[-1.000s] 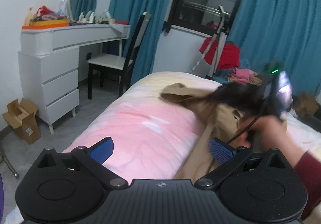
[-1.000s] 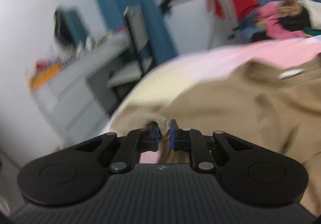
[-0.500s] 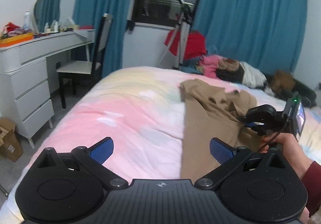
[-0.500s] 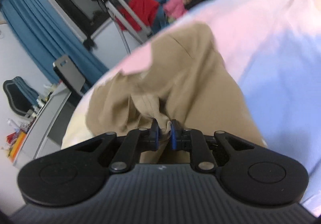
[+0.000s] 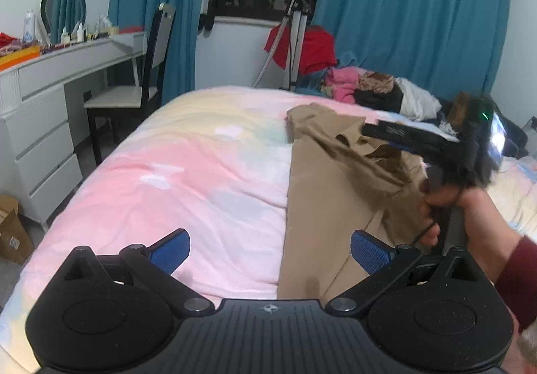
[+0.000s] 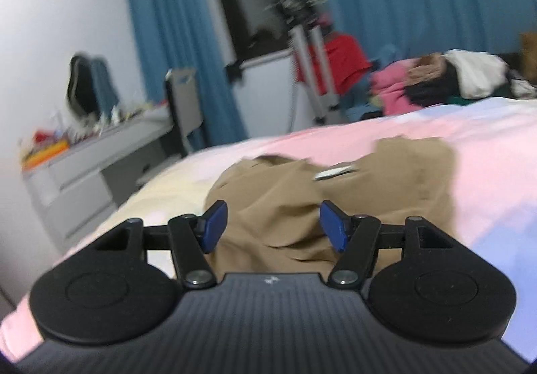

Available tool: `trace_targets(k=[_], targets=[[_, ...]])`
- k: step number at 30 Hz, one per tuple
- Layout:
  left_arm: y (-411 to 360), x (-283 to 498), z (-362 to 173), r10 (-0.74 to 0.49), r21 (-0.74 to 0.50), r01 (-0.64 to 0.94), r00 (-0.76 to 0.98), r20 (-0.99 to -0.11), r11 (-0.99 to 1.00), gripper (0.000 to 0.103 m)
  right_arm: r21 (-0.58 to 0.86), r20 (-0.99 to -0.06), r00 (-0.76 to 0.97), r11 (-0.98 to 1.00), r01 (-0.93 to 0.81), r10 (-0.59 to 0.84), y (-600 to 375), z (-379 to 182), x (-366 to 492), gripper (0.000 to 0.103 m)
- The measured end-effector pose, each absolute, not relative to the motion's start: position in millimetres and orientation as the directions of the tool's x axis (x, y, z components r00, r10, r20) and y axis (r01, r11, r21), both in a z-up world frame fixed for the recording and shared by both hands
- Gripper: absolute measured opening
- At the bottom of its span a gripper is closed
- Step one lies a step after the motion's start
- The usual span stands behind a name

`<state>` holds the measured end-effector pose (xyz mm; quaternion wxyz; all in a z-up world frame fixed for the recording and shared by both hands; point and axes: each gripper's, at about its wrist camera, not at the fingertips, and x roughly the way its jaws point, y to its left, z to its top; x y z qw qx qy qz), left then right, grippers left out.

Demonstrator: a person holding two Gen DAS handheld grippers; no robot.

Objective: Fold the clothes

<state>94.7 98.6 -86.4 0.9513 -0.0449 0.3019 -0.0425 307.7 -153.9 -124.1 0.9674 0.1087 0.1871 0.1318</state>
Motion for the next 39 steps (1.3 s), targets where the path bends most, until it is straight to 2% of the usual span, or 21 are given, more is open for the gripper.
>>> trace_targets(k=[1, 3, 5, 7, 13, 15, 19, 21, 22, 23, 25, 29, 33, 39], targets=[[100, 96, -88, -0.111, -0.117, 0.052, 0.811, -0.575, 0.992, 0.103, 0.242, -0.362, 0.883, 0.945, -0.222, 0.300, -146, -126, 317, 0.063], [102, 98, -91, -0.113, -0.122, 0.050, 0.806, -0.581, 0.991, 0.103, 0.186, -0.415, 0.866, 0.958, -0.219, 0.278, -135, -132, 335, 0.045], [104, 100, -93, -0.114, -0.126, 0.048, 0.802, -0.587, 0.991, 0.103, 0.139, -0.452, 0.862, 0.972, -0.188, 0.231, -132, -138, 346, 0.012], [105, 101, -95, -0.122, -0.135, 0.050, 0.796, -0.593, 0.990, 0.103, 0.181, -0.425, 0.886, 0.976, -0.118, 0.186, -149, -137, 346, 0.009], [110, 103, -97, -0.142, -0.163, 0.055, 0.795, -0.590, 0.985, 0.103, 0.313, -0.355, 0.934, 0.946, 0.083, 0.035, -199, -134, 346, 0.008], [111, 105, -99, -0.145, -0.167, 0.056, 0.791, -0.595, 0.984, 0.103, 0.357, -0.384, 0.923, 0.920, 0.159, -0.011, -217, -139, 353, 0.008], [108, 105, -100, -0.159, -0.154, 0.082, 0.787, -0.597, 0.985, 0.103, 0.453, -0.476, 0.878, 0.866, 0.210, 0.036, -244, -148, 361, 0.009], [104, 104, -100, -0.161, -0.133, 0.101, 0.788, -0.595, 0.986, 0.103, 0.450, -0.492, 0.869, 0.871, 0.196, 0.059, -245, -140, 355, 0.019], [102, 104, -99, -0.162, -0.122, 0.111, 0.788, -0.594, 0.986, 0.103, 0.446, -0.495, 0.866, 0.876, 0.185, 0.070, -244, -135, 350, 0.033], [100, 103, -99, -0.161, -0.109, 0.119, 0.791, -0.591, 0.987, 0.103, 0.432, -0.488, 0.869, 0.887, 0.163, 0.079, -240, -128, 340, 0.053], [96, 99, -97, -0.150, -0.075, 0.131, 0.800, -0.581, 0.989, 0.103, 0.409, -0.474, 0.875, 0.905, 0.120, 0.098, -232, -113, 319, 0.070], [90, 86, -90, -0.129, -0.005, 0.150, 0.830, -0.543, 0.989, 0.103, 0.433, -0.452, 0.879, 0.899, 0.067, 0.152, -226, -95, 257, 0.071], [94, 73, -82, -0.144, -0.009, 0.167, 0.821, -0.552, 0.986, 0.103, 0.455, -0.429, 0.880, 0.891, 0.014, 0.205, -220, -76, 195, 0.071], [119, 48, -58, -0.213, -0.163, 0.146, 0.794, -0.570, 0.976, 0.103, 0.471, -0.417, 0.877, 0.882, -0.015, 0.237, -219, -71, 113, 0.071]])
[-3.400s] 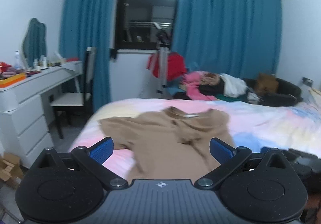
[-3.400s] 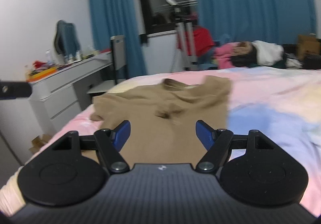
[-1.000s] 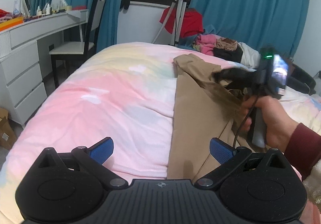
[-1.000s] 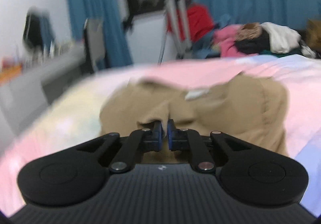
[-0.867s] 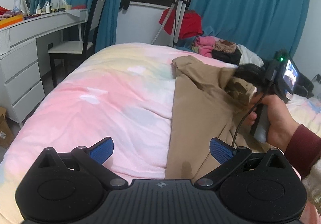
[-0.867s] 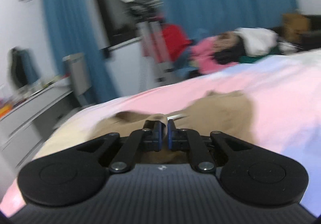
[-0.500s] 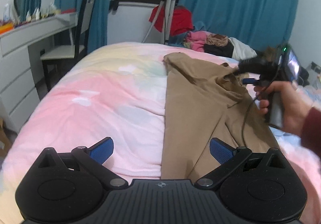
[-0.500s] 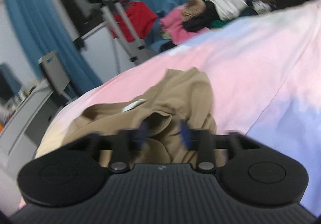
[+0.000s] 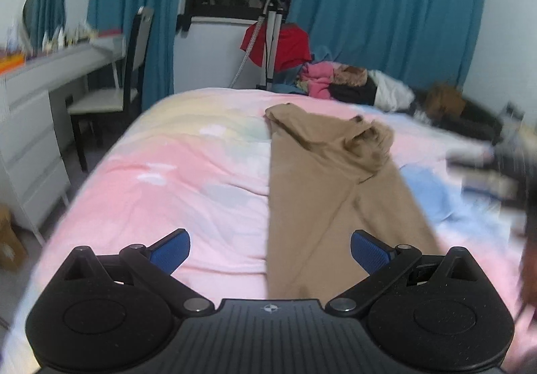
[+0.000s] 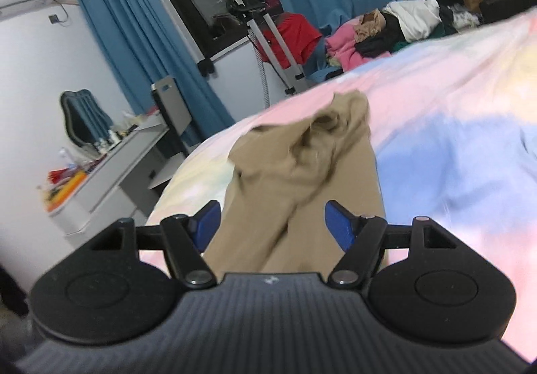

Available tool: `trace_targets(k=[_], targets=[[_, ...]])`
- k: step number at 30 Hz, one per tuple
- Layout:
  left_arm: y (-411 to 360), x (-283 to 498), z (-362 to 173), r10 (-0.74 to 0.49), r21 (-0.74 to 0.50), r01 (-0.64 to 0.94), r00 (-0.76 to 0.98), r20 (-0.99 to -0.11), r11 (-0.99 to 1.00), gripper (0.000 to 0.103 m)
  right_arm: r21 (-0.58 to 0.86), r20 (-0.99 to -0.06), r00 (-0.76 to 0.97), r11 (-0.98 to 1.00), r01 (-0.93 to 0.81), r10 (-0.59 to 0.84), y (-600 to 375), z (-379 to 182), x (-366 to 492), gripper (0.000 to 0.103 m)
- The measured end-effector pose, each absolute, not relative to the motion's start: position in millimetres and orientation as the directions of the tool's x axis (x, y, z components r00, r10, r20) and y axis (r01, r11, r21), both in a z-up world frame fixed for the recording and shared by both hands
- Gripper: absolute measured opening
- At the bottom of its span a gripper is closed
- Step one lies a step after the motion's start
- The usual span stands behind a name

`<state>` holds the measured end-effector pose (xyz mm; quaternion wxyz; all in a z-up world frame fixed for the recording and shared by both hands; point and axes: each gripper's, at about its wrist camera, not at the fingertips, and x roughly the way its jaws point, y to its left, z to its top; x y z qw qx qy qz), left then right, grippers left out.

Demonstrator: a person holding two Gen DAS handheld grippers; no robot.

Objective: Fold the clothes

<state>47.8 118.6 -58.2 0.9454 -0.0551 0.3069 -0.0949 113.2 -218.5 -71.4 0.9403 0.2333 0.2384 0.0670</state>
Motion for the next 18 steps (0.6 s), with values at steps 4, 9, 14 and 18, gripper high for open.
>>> trace_targets(k=[4, 9, 14, 18], targets=[[130, 44, -65, -0.191, -0.223, 0.057, 0.744, -0.640, 0.973, 0.103, 0.472, -0.424, 0.876, 0.881, -0.004, 0.232, -222, -81, 65, 0.072], [146, 39, -76, -0.164, -0.279, -0.069, 0.669, -0.725, 0.958, 0.101, 0.521, -0.401, 0.876, 0.853, -0.022, 0.267, -228, -81, 61, 0.073], [164, 38, -98, -0.130, -0.295, -0.195, 0.587, -0.799, 0.935, 0.095, 0.548, -0.396, 0.871, 0.836, -0.028, 0.289, -231, -85, 60, 0.073], [170, 34, -106, -0.170, -0.343, -0.224, 0.555, -0.814, 0.912, 0.088, 0.559, -0.406, 0.865, 0.829, -0.020, 0.295, -233, -90, 61, 0.073]])
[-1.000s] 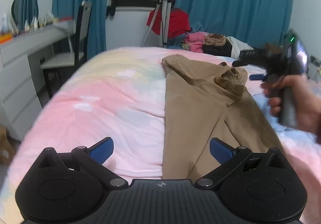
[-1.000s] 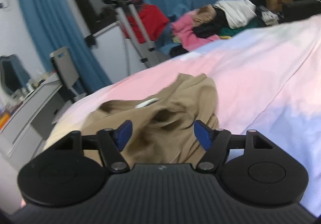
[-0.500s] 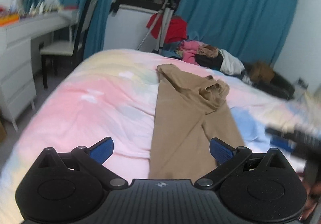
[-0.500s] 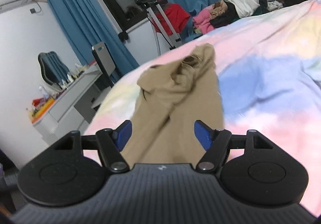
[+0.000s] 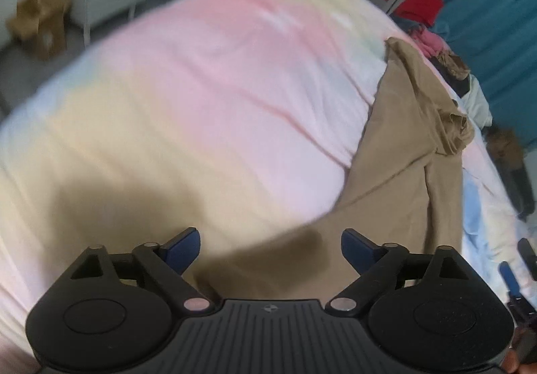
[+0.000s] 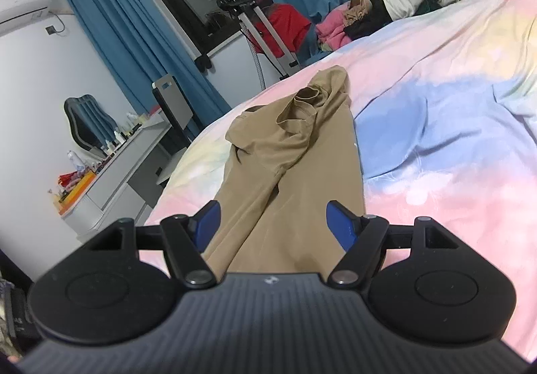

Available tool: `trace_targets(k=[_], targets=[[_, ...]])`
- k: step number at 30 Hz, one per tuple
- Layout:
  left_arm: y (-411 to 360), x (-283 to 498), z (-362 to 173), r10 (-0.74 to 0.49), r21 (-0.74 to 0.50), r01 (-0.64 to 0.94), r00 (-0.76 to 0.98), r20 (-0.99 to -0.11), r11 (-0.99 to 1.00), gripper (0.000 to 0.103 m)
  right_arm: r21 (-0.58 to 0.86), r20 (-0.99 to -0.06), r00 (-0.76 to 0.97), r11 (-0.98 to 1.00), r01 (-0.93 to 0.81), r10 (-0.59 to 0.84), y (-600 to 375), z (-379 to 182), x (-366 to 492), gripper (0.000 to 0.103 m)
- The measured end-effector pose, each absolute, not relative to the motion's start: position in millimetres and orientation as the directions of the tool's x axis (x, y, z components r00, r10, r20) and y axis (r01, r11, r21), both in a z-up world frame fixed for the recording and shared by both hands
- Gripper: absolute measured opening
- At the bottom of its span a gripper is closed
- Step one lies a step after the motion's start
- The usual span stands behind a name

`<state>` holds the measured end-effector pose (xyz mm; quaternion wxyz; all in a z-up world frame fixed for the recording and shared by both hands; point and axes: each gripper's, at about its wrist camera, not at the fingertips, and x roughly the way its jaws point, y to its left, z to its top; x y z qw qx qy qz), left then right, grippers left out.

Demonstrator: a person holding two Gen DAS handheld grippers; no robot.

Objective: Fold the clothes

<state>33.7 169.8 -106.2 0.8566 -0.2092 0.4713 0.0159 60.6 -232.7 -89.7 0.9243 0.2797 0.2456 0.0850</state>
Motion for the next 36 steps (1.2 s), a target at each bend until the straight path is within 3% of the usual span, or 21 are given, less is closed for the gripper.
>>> trace_targets(k=[4, 7, 12, 15, 19, 24, 31, 35, 36], targets=[[175, 29, -114, -0.211, -0.389, -0.256, 0.524, -0.825, 0.885, 0.081, 0.579, -0.409, 0.862, 0.815, -0.008, 0.299, -238, -93, 62, 0.073], [180, 26, -120, -0.243, -0.421, -0.280, 0.500, -0.831, 0.863, 0.062, 0.602, -0.415, 0.857, 0.798, 0.007, 0.305, -242, -97, 63, 0.073], [166, 17, -108, -0.221, -0.384, -0.202, 0.548, -0.807, 0.901, 0.015, 0.629, -0.423, 0.854, 0.777, 0.037, 0.302, -250, -101, 64, 0.073], [151, 10, -93, -0.206, -0.335, -0.107, 0.607, -0.768, 0.936, 0.011, 0.642, -0.428, 0.851, 0.765, 0.050, 0.303, -253, -104, 65, 0.073], [133, -11, -68, -0.264, -0.299, 0.072, 0.691, -0.673, 0.952, 0.009, 0.649, -0.436, 0.847, 0.758, 0.062, 0.305, -255, -106, 66, 0.073], [94, -37, -49, -0.423, -0.222, 0.366, 0.686, -0.591, 0.904, 0.009, 0.648, -0.445, 0.842, 0.759, 0.068, 0.305, -255, -107, 66, 0.073], [17, -54, -81, -0.477, -0.072, 0.651, 0.471, -0.742, 0.756, 0.011, 0.642, -0.470, 0.825, 0.763, 0.075, 0.314, -251, -112, 68, 0.073], [4, -60, -89, -0.468, -0.051, 0.698, 0.422, -0.776, 0.714, 0.028, 0.634, -0.488, 0.811, 0.769, 0.076, 0.323, -248, -115, 70, 0.073], [6, -61, -87, -0.474, -0.054, 0.694, 0.430, -0.768, 0.717, 0.043, 0.632, -0.493, 0.807, 0.771, 0.076, 0.324, -247, -115, 70, 0.073]])
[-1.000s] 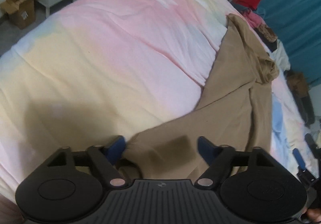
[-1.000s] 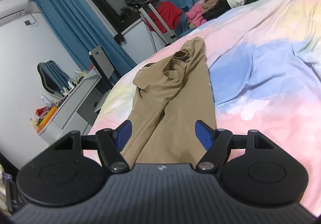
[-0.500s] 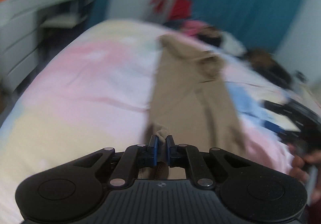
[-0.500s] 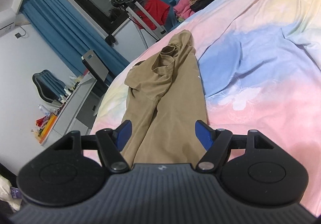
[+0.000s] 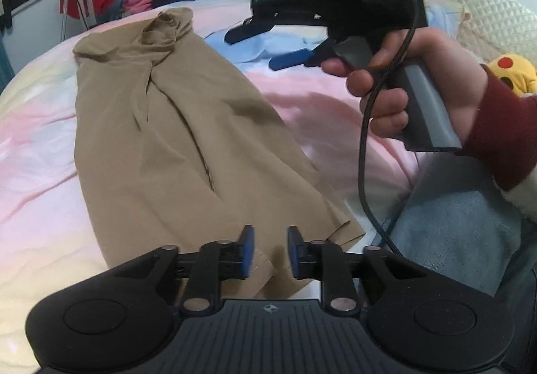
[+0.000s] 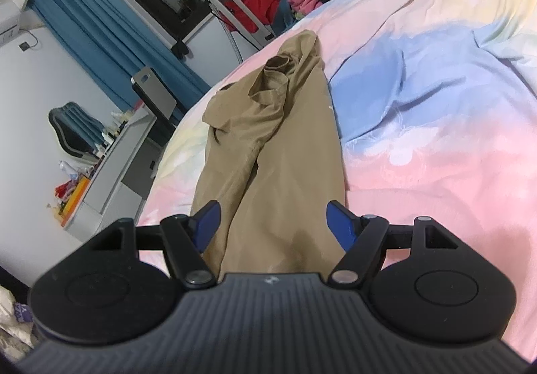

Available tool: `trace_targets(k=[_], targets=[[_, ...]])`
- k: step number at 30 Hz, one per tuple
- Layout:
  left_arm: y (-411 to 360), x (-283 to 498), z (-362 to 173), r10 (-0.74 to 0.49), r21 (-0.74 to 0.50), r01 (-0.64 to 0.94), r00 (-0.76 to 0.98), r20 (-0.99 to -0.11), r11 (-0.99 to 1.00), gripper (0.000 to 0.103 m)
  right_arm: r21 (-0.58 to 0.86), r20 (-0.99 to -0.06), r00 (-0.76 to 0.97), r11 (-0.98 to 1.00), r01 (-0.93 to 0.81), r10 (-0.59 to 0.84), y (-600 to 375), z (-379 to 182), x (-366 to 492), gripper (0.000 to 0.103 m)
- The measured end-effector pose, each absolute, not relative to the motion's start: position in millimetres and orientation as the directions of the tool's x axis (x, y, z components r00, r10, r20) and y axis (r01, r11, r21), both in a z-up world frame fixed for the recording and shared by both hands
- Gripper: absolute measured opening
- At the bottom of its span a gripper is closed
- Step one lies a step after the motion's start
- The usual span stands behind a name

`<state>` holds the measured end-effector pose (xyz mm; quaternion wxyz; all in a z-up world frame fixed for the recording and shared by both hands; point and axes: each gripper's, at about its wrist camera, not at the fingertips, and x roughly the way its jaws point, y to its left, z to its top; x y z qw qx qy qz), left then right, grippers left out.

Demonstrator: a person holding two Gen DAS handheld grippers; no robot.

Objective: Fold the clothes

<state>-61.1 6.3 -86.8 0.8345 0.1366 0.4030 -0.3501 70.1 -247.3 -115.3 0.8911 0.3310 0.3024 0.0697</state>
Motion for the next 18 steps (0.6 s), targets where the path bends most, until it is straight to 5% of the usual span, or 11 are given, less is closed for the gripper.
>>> trace_targets(k=[2, 6, 14, 18], targets=[[15, -61, -79, -0.492, -0.080, 0.667, 0.458, -0.740, 0.740, 0.065, 0.631, -0.503, 0.800, 0.772, 0.082, 0.327, -247, -116, 69, 0.073], [39, -43, -76, -0.455, -0.145, 0.536, 0.508, -0.731, 0.832, 0.086, 0.636, -0.526, 0.781, 0.766, 0.099, 0.336, -249, -118, 65, 0.073], [88, 8, -92, -0.271, -0.241, 0.126, 0.531, -0.803, 0.962, 0.087, 0.646, -0.637, 0.663, 0.741, 0.182, 0.393, -242, -145, 35, 0.072], [112, 23, -111, -0.330, -0.378, -0.023, 0.443, -0.834, 0.925, 0.084, 0.634, -0.681, 0.605, 0.746, 0.206, 0.412, -232, -158, 19, 0.072]])
